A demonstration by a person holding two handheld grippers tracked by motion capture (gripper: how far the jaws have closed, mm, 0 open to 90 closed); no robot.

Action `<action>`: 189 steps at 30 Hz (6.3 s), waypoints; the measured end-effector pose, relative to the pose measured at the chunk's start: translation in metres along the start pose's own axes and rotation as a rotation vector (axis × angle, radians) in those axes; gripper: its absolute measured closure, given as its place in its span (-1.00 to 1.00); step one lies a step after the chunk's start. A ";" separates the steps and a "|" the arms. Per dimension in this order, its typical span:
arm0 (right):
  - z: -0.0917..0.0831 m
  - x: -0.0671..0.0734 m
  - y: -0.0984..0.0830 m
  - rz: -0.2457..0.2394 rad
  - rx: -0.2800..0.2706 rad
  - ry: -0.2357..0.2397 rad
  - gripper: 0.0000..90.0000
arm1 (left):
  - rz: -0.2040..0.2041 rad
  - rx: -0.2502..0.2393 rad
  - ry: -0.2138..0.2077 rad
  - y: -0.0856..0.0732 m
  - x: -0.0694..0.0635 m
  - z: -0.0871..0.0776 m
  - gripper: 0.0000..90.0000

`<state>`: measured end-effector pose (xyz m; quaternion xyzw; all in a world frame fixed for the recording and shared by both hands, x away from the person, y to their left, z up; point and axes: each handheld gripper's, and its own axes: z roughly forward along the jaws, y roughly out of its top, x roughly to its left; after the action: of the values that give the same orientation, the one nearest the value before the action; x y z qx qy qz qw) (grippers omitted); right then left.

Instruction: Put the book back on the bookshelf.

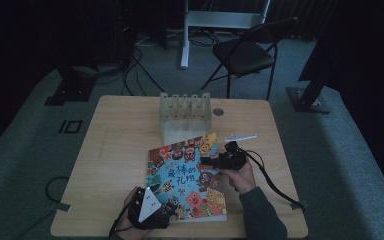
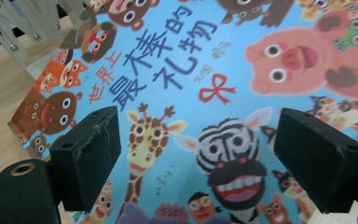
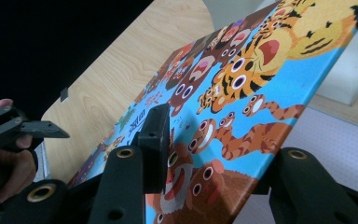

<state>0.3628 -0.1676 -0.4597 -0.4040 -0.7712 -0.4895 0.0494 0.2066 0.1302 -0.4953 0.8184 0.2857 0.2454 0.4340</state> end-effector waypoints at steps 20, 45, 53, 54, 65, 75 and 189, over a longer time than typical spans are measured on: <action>-0.038 0.026 0.010 -0.072 -0.144 0.029 0.66 | -0.038 0.001 0.049 -0.003 0.021 -0.005 -0.66; -0.072 0.033 0.019 -0.123 -0.271 0.090 0.83 | -0.241 -0.028 -0.029 -0.005 0.073 0.011 -0.49; -0.075 0.036 0.019 -0.144 -0.287 0.092 0.83 | -0.287 -0.036 -0.086 -0.007 0.082 0.023 -0.42; -0.075 0.036 0.019 -0.148 -0.288 0.094 0.83 | -0.287 -0.036 -0.086 -0.007 0.082 0.023 -0.42; -0.077 0.036 0.019 -0.156 -0.296 0.106 0.84 | -0.328 -0.012 -0.230 -0.002 0.085 0.042 -0.61; -0.077 0.033 0.017 -0.158 -0.313 0.144 0.85 | -0.358 -0.055 -0.368 0.001 0.088 0.058 -0.84; -0.062 -0.006 0.000 -0.294 -0.206 -0.318 -0.48 | -0.011 -0.402 -0.249 0.076 0.090 -0.012 0.78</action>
<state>0.3468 -0.2203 -0.4304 -0.3622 -0.7658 -0.4978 -0.1862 0.2828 0.1637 -0.4109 0.7379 0.1799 0.1922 0.6215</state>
